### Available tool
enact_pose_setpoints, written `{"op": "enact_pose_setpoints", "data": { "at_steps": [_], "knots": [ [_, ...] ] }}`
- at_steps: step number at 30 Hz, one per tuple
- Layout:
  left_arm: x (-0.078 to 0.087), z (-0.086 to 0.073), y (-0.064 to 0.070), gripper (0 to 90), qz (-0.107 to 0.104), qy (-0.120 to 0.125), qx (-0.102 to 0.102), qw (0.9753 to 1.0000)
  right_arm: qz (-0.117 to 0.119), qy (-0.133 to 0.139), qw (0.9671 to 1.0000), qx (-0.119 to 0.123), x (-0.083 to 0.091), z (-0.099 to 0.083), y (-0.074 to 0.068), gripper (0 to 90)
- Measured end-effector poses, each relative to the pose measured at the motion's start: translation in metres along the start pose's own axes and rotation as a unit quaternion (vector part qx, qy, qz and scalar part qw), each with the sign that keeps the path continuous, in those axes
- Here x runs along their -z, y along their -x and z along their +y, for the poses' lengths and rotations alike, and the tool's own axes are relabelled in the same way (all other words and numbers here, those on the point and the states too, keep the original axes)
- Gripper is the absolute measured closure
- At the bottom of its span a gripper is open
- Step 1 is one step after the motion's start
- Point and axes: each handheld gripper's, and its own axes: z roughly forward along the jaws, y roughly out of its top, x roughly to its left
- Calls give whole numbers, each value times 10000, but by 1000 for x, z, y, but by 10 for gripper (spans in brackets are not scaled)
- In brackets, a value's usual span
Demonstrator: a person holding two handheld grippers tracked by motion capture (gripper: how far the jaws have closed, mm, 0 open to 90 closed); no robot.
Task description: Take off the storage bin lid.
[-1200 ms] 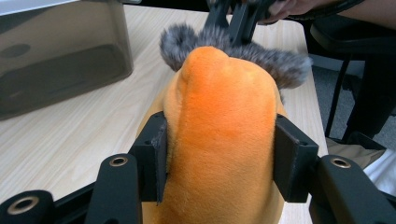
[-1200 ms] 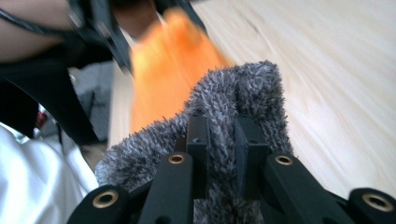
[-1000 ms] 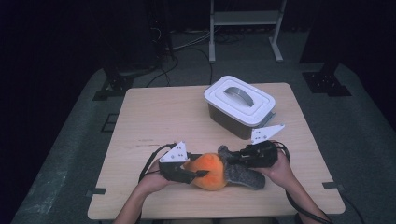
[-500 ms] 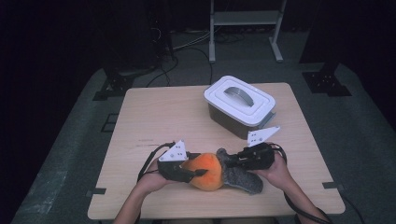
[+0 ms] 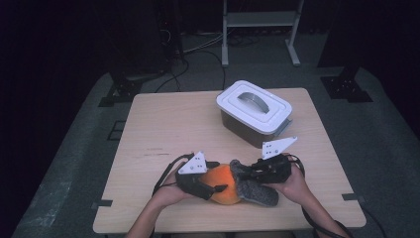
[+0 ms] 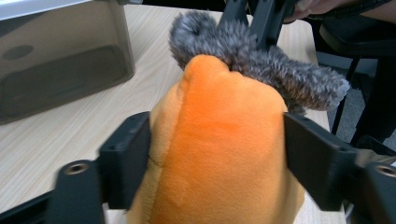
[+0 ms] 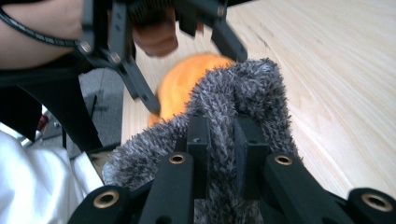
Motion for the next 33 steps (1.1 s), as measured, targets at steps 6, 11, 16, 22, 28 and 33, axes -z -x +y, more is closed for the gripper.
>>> {"op": "enact_pose_setpoints", "data": {
  "at_steps": [6,11,16,22,28,33],
  "knots": [
    [3,-11,-10,127,-257,19,367,9990,8,-157,9999,-62,1,-7,3,780],
    [9,-17,-16,386,-356,-35,509,9981,-146,-372,9992,10,-2,-10,7,780],
    [19,1,-12,458,-138,-123,354,9992,-200,37,9998,91,11,1,4,782],
    [14,6,-6,445,-117,-224,211,9995,-11,665,9975,251,16,20,-10,780],
    [7,2,-6,263,-104,-146,281,9994,-2,237,9994,236,-4,11,-7,782],
    [11,-1,-9,185,-209,-98,350,9991,44,139,9998,156,-3,3,-3,782]
  ]
}}
